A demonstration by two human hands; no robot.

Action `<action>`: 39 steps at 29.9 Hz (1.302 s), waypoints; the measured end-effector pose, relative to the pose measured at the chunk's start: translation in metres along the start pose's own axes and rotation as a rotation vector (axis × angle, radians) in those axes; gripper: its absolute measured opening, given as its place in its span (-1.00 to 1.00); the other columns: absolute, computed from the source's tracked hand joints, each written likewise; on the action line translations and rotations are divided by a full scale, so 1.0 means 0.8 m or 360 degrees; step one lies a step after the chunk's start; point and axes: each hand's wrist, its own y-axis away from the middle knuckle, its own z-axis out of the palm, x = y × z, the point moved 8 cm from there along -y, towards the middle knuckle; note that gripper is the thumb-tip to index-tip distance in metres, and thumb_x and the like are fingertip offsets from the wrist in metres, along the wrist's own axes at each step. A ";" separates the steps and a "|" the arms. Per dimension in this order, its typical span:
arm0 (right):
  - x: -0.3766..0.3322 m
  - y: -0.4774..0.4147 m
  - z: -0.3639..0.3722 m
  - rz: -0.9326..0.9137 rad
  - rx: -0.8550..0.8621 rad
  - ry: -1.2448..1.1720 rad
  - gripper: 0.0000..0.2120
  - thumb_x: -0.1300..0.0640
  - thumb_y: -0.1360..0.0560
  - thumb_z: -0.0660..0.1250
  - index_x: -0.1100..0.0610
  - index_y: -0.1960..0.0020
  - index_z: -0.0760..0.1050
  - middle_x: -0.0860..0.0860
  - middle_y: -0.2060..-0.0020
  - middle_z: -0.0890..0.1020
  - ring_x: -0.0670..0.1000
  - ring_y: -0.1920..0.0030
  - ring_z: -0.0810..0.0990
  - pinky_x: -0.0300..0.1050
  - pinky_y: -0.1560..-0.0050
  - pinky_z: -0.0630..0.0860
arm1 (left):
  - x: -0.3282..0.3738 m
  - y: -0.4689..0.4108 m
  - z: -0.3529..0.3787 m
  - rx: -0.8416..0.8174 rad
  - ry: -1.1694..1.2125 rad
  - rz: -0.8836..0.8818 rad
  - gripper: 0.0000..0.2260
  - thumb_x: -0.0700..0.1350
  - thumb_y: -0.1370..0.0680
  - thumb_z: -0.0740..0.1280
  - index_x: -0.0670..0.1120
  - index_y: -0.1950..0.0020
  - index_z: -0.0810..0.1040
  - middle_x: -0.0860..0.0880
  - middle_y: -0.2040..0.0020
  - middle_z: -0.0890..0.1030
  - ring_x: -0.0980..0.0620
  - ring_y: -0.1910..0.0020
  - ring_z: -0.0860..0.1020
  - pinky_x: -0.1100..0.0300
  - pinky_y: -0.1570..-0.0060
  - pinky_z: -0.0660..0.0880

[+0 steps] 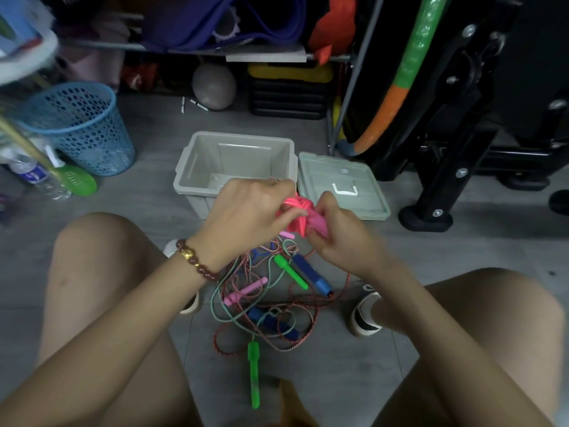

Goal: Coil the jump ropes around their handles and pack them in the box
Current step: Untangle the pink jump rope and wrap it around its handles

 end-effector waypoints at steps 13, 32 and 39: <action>-0.017 0.018 0.007 -0.0349 -0.0400 0.0093 -0.72 0.09 -0.49 0.33 -0.03 -0.02 0.20 0.03 0.19 0.57 0.11 0.22 0.54 0.14 0.22 0.49 | -0.049 -0.001 0.024 -0.0245 0.0333 -0.0490 -0.62 0.31 -0.27 0.42 0.01 0.33 0.49 0.15 0.49 0.39 0.15 0.40 0.42 0.19 0.36 0.29; 0.011 0.024 -0.108 -0.0104 0.0419 -0.1455 -0.81 0.17 -0.44 0.33 0.12 0.08 0.30 0.06 0.23 0.66 -0.05 0.35 0.51 -0.25 0.42 0.37 | -0.127 0.013 0.046 -0.0409 0.1113 -0.0782 -0.60 0.31 -0.32 0.33 -0.02 0.39 0.46 -0.04 0.47 0.31 0.05 0.43 0.28 0.10 0.38 0.23; 0.043 0.020 -0.100 0.0190 0.0775 -0.1488 -0.76 0.15 -0.41 0.29 0.19 0.01 0.30 0.04 0.23 0.65 -0.07 0.35 0.51 -0.26 0.47 0.36 | -0.095 0.018 0.054 -0.0556 0.0812 -0.0561 -0.64 0.31 -0.48 0.05 0.10 0.27 0.44 -0.04 0.41 0.52 -0.09 0.40 0.49 -0.05 0.27 0.49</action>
